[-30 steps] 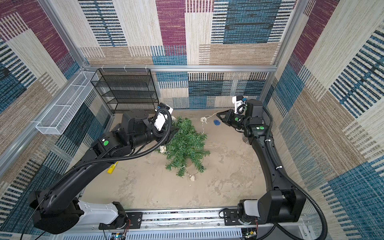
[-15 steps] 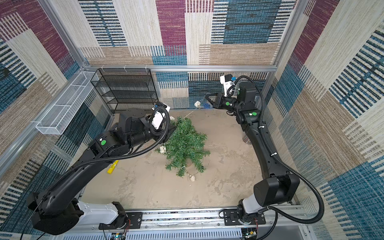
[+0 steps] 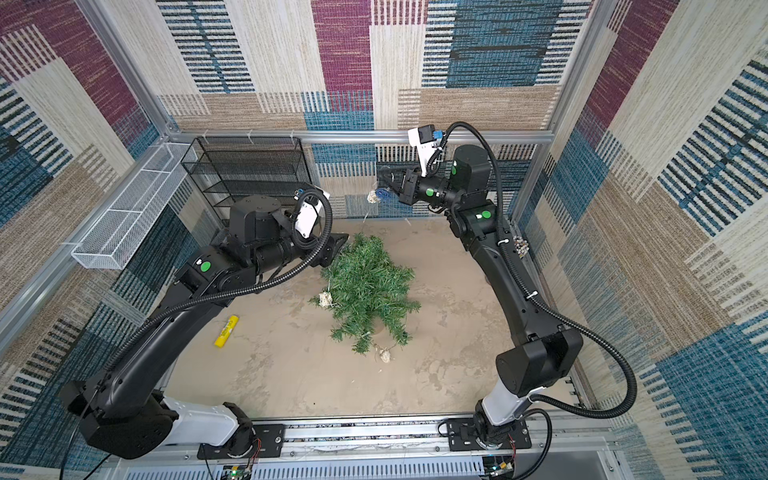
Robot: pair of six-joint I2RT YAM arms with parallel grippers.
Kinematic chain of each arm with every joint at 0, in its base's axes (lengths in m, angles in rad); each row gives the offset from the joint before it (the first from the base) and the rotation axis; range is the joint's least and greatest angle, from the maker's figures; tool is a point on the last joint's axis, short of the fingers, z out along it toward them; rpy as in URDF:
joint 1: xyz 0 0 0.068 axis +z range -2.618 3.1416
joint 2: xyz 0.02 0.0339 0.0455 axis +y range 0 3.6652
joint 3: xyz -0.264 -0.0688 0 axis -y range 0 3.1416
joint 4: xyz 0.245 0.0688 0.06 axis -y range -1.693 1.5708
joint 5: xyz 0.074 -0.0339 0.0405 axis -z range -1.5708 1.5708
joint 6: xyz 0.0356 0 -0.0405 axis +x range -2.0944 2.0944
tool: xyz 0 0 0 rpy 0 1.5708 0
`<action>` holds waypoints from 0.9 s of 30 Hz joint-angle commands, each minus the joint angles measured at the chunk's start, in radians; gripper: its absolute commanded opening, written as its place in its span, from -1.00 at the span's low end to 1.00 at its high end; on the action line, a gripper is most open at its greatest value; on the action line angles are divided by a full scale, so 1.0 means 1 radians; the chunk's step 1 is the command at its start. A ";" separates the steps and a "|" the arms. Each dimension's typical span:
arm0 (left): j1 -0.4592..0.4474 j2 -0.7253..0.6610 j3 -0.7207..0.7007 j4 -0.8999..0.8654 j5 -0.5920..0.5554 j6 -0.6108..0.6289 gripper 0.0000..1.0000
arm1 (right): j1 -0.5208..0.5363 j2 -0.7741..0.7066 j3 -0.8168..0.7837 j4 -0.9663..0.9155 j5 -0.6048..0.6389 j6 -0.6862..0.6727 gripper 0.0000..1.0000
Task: Remove string lights from the small christmas tree
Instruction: Remove the light string from the Christmas tree.
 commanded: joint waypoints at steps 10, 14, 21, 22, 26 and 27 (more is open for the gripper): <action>0.081 0.240 0.173 0.094 0.402 -0.054 0.75 | 0.038 0.029 0.019 0.204 -0.032 0.082 -1.00; 0.097 0.268 0.163 0.136 0.378 -0.105 0.32 | 0.048 0.026 0.017 0.211 -0.030 0.079 -1.00; 0.122 0.276 0.142 0.201 0.398 -0.185 -0.79 | 0.048 0.012 0.001 0.201 -0.015 0.062 -1.00; 0.125 0.276 0.142 0.202 0.397 -0.195 -0.88 | 0.048 0.011 -0.002 0.194 -0.013 0.059 -1.00; 0.134 0.254 0.125 0.175 0.307 -0.222 -1.00 | 0.045 -0.005 -0.024 0.148 0.018 0.022 -0.84; 0.136 0.244 0.117 0.169 0.270 -0.225 -1.00 | 0.045 -0.010 -0.031 0.136 0.026 0.010 -0.72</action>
